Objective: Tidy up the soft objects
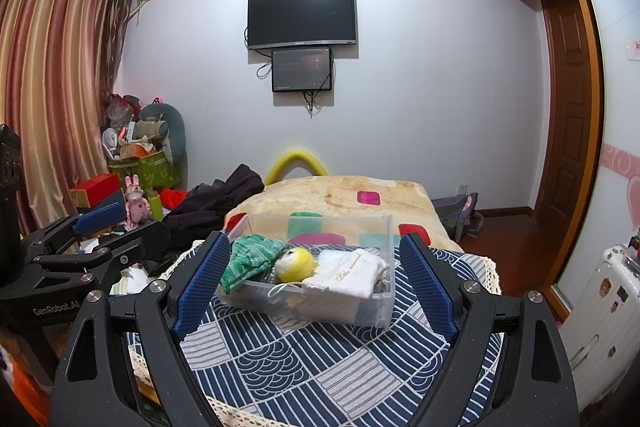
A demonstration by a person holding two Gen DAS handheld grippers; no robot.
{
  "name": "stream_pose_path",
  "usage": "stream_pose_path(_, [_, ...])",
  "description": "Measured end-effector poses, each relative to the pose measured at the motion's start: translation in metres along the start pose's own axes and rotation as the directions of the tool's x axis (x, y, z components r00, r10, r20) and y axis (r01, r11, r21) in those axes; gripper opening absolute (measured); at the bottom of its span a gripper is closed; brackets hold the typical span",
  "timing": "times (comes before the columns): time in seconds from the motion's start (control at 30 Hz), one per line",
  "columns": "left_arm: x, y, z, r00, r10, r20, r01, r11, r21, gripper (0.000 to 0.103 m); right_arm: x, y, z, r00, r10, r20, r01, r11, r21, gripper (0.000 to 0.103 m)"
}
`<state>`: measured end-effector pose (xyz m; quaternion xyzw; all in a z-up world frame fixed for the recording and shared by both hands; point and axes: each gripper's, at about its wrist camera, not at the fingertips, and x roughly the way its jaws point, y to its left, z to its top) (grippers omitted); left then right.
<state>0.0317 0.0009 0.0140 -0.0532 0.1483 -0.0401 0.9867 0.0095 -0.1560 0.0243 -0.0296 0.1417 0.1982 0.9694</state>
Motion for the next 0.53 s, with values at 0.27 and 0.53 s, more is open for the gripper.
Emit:
stream_pose_path(0.27, [0.0006,-0.0008,-0.0011,1.000,0.000,-0.006,0.000,1.000,-0.001,0.094,-0.0004,0.0003,0.0000,1.000,0.000,-0.002,0.000,1.000,0.000,0.085])
stream_pose_path(0.53, [0.0003,-0.0057,-0.0018,1.000,0.004,-0.003,-0.004,1.000,0.015,0.094,-0.0014,0.0002,-0.0010,1.000,0.001,-0.008,-0.001,1.000,0.004,0.086])
